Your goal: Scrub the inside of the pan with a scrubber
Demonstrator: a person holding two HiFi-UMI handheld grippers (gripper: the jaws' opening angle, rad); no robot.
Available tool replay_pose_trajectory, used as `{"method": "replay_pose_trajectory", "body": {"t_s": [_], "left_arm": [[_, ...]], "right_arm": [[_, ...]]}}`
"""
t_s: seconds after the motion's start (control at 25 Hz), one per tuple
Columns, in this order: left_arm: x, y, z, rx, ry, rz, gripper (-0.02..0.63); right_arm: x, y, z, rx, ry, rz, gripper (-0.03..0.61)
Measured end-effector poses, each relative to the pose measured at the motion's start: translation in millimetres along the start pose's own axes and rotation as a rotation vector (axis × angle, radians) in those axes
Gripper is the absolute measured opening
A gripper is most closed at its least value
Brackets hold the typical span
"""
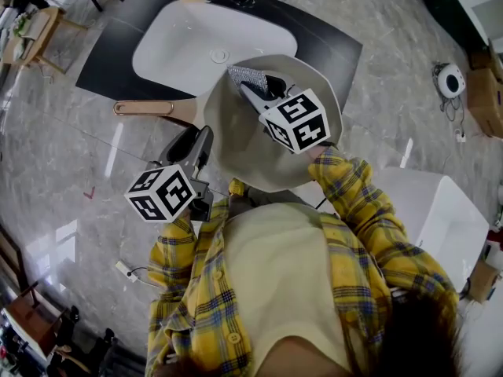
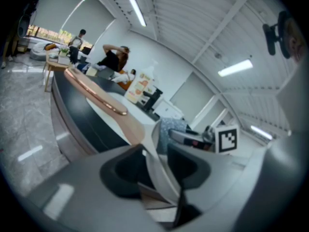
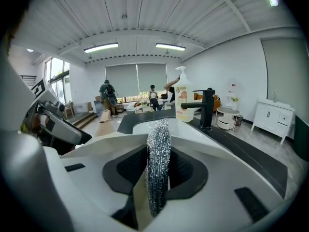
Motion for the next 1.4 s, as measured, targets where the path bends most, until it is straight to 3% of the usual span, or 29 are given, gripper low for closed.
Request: {"method": "replay_pose_trajectory", "body": {"t_s": [0.36, 0.64, 1.4], "left_arm": [[1.3, 1.1, 0.7, -0.012, 0.0, 0.003, 0.149], [3.7, 6.4, 3.5, -0.031, 0.005, 0.002, 0.149], [14.8, 7.1, -8.2, -0.022, -0.023, -0.013, 0.146]], "right_arm": [[-0.5, 1.6, -1.5, 0.052, -0.012, 0.033, 0.083], [-6.0, 25.2, 5.9, 0.024, -0.023, -0.003, 0.083], [-3.9, 78.8, -5.7, -0.2, -0.027, -0.07, 0.083]]}}
Point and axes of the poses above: the fingertips, and each gripper's own axes: z forward along the fingers, y to its left, x out of its underside, the point moved 7 cm from there along -z, backward along the fingers, and after that the axes turned 11 degrees about y, right-handed, at the moved point
